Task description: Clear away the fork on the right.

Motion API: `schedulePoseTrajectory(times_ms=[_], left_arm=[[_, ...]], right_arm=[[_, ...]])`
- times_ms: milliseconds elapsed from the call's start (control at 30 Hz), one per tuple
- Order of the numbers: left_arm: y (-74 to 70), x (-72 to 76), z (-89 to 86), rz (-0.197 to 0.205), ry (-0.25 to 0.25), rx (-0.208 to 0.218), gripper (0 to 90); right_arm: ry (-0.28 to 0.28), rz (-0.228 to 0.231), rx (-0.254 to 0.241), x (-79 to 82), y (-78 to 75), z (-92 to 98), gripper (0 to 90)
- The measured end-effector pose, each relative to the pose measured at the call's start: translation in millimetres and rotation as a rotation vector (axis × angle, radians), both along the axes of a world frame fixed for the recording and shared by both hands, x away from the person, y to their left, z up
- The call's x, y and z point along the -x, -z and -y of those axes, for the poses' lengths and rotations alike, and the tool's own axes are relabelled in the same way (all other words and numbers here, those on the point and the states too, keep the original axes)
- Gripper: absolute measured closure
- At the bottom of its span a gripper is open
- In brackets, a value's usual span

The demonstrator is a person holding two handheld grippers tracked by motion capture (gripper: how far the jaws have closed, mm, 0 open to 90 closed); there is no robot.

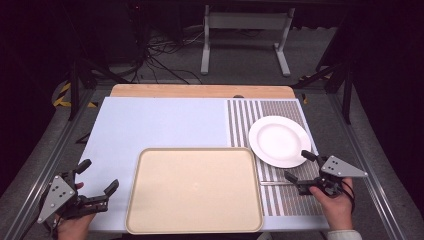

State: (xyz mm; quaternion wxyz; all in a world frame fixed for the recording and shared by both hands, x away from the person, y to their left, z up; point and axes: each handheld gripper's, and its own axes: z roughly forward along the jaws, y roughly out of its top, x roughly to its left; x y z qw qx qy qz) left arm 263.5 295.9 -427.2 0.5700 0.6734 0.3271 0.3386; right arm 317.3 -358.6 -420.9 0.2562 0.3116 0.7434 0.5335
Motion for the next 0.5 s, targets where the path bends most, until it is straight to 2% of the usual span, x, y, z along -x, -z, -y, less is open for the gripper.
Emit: schedulePoseTrajectory(times_ms=[67, 200, 333, 500], left_arm=[[0.1, 0.0, 0.0, -0.001, 0.0, -0.001, 0.2], [0.1, -0.1, 0.1, -0.004, 0.0, 0.003, 0.2], [0.0, -0.1, 0.2, -0.004, 0.0, 0.002, 0.2], [0.1, 0.0, 0.2, -0.004, 0.0, 0.008, 0.2]], right_arm=[[-0.017, -0.023, -0.001, -2.2, -3.6, 0.6, 2.2], [-0.026, -0.044, 0.047, -6.4, -12.7, 1.1, 3.0], [-0.057, -0.07, 0.136, -8.1, -25.7, 0.7, 8.5], [-0.092, -0.139, 0.244, -11.4, -38.5, 0.5, 11.2]])
